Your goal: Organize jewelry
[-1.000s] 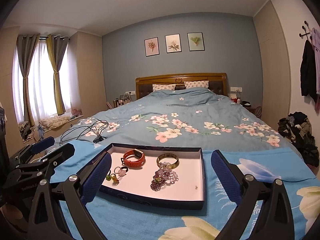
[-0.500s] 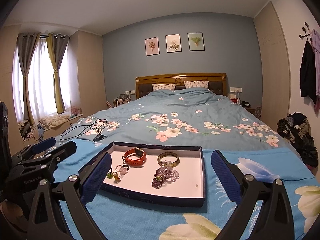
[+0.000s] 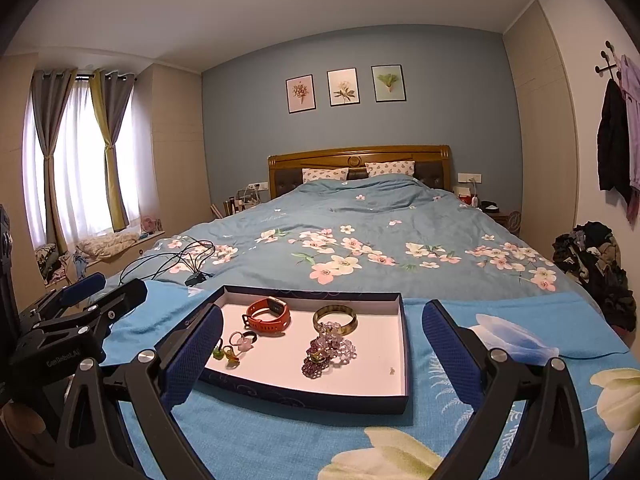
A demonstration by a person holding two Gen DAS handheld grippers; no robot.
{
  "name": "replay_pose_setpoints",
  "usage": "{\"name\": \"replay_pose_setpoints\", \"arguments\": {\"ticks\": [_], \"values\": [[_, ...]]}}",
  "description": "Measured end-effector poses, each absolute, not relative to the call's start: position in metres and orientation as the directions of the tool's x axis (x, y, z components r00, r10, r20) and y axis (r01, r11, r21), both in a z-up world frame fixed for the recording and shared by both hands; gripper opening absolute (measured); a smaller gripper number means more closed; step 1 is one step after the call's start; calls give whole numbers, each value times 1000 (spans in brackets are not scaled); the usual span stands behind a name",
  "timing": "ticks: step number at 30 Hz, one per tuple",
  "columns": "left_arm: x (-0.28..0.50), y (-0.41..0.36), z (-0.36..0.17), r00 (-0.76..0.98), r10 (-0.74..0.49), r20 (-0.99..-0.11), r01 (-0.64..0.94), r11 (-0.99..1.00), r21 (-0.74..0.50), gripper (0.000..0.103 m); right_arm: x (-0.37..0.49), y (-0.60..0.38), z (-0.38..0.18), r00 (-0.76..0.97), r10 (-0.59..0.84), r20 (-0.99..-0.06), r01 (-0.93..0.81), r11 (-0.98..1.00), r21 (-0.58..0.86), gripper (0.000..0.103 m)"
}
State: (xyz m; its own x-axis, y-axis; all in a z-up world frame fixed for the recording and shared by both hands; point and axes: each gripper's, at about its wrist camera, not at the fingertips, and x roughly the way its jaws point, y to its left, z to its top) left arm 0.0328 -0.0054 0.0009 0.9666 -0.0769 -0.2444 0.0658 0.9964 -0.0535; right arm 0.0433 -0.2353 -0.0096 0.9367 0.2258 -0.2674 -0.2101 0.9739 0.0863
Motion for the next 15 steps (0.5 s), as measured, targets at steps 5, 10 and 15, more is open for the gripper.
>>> {"name": "replay_pose_setpoints", "arguments": {"ticks": [5,10,15], "values": [[32,-6,2,969,-72,-238,62,997,-48,98,43,-235,-10,936,227,-268,-211,973,88,96],[33,-6,3,969,-70,-237,61,997,-45,98,44,-235,-9,936,227,-269,-210,974,87,96],[33,-6,2,969,-68,-236,60,997,-40,98,44,-235,-9,936,226,-270,-210,974,88,96]]}}
